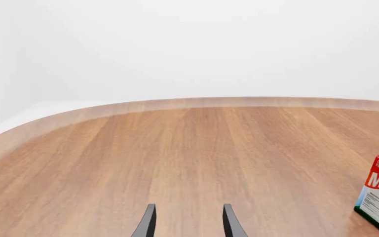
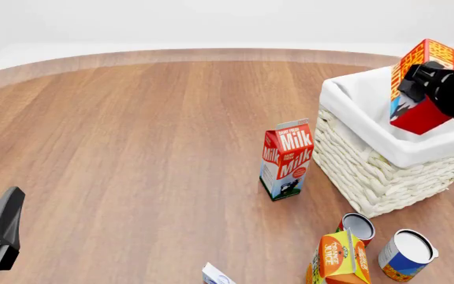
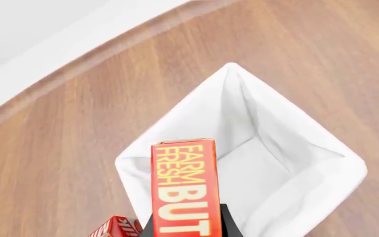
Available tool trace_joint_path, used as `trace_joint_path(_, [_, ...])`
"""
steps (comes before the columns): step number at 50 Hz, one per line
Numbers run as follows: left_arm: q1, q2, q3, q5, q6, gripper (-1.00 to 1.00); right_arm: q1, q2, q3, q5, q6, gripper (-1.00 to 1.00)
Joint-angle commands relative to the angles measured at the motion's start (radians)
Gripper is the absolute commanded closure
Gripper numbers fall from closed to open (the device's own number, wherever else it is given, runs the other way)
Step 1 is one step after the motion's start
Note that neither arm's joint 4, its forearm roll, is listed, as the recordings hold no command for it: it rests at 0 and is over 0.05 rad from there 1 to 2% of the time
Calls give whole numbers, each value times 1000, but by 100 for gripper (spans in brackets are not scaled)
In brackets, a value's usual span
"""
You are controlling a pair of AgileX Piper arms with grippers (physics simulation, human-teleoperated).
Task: Pick up the cream cheese box and the butter, and put them in the basket.
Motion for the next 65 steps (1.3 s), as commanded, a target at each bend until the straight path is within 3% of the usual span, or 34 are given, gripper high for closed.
trace_joint_path(1, [0, 0, 0, 0, 0, -100, -9, -2, 0, -24, 11, 100])
trace_joint_path(42, [0, 0, 0, 0, 0, -100, -3, 37, 3, -68, 20, 100])
trace_joint_path(43, [0, 0, 0, 0, 0, -100, -6, 40, 0, -66, 10, -100])
trace_joint_path(65, [0, 0, 0, 0, 0, -100, 8, 29, 4, -76, 10, -100])
